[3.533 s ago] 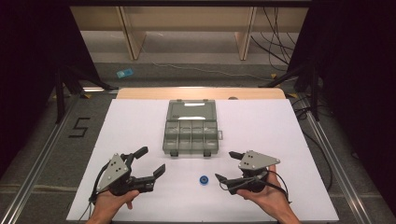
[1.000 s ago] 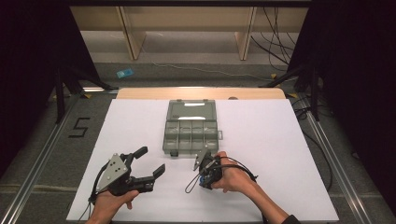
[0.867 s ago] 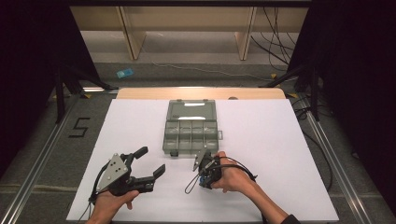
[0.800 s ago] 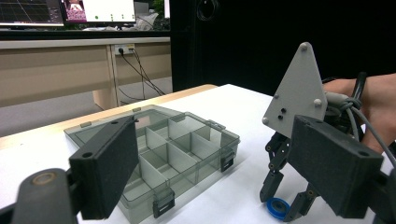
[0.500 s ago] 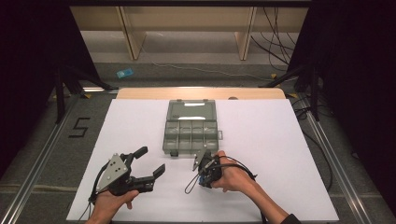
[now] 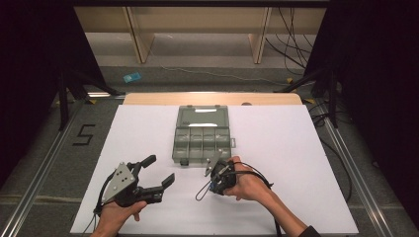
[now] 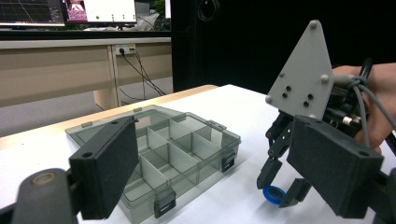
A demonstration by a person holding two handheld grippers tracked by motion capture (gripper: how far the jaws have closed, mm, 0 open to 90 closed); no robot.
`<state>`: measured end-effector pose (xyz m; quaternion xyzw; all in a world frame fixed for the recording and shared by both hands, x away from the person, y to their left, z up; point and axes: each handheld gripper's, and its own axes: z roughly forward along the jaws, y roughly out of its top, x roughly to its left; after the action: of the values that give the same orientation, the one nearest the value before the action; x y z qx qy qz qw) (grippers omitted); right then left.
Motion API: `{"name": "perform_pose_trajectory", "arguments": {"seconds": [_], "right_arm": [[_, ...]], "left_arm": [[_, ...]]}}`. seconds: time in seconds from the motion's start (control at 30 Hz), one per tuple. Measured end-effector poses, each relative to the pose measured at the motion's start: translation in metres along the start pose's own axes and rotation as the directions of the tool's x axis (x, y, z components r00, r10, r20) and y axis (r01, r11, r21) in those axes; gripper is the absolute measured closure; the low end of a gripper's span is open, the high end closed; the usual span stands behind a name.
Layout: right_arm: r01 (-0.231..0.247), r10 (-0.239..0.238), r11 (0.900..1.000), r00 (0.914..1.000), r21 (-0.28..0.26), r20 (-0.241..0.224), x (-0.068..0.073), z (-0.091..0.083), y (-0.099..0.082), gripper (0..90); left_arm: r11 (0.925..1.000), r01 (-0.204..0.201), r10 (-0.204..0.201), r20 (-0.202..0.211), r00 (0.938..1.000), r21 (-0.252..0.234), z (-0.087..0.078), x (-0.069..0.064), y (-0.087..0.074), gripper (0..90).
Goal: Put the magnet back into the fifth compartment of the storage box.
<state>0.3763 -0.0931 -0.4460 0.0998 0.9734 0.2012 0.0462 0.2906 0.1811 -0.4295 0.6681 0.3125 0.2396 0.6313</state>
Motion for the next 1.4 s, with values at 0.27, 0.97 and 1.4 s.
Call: {"name": "perform_pose_trajectory", "arguments": {"seconds": [0.27, 0.97, 1.4], "right_arm": [[0.013, -0.012, 0.9991, 0.9999, -0.041, 0.012, -0.006, -0.006, 0.008, 62.4], [0.033, -0.027, 0.9923, 0.9982, -0.119, 0.053, -0.022, -0.017, 0.032, 62.4], [0.024, -0.012, 0.9886, 0.9967, -0.149, 0.080, -0.029, -0.018, 0.042, 62.4]], "left_arm": [[1.0000, 0.001, -0.001, 0.000, 1.0000, -0.002, 0.000, 0.000, 0.000, 15.6], [1.0000, 0.001, -0.001, -0.001, 1.0000, -0.001, 0.000, 0.000, 0.000, 15.5], [1.0000, -0.001, 0.001, -0.002, 1.0000, -0.001, 0.000, 0.001, 0.000, 15.6]]}}
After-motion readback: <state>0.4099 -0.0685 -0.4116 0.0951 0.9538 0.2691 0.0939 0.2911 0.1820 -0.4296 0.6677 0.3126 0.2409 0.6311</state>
